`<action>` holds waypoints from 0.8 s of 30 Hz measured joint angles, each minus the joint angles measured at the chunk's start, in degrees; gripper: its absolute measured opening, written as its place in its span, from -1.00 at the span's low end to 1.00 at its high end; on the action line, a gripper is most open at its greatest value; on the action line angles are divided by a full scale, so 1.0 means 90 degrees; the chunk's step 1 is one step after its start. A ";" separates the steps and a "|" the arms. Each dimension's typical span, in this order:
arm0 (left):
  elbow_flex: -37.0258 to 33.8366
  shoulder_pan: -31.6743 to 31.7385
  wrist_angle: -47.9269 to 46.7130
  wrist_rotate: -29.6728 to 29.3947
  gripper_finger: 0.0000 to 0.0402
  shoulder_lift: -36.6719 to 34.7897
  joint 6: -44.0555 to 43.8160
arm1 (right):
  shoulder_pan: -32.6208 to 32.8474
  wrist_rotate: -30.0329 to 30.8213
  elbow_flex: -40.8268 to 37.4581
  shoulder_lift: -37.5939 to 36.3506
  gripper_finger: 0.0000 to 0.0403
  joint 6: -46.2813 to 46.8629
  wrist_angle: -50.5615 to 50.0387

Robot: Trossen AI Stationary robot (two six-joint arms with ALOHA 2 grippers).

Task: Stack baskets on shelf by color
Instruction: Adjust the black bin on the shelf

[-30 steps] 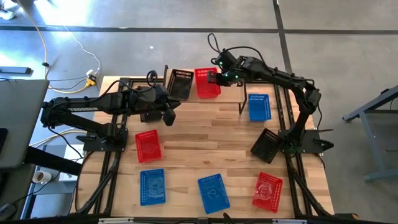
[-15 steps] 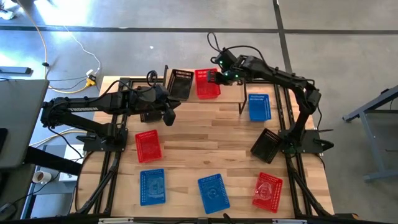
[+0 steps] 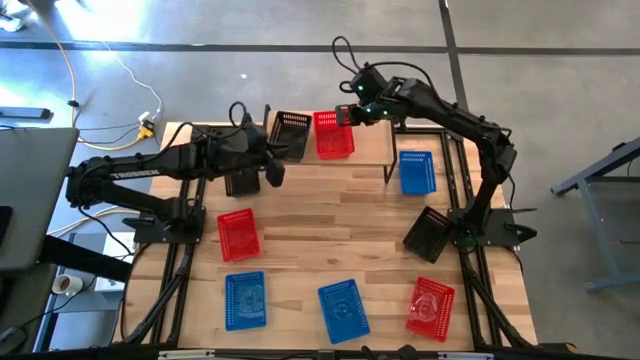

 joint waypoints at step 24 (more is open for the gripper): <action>0.0490 0.1395 0.0861 0.0945 -0.77 0.0184 0.0002 | -0.0100 0.1080 0.1731 0.0002 -0.52 -0.2926 -0.0732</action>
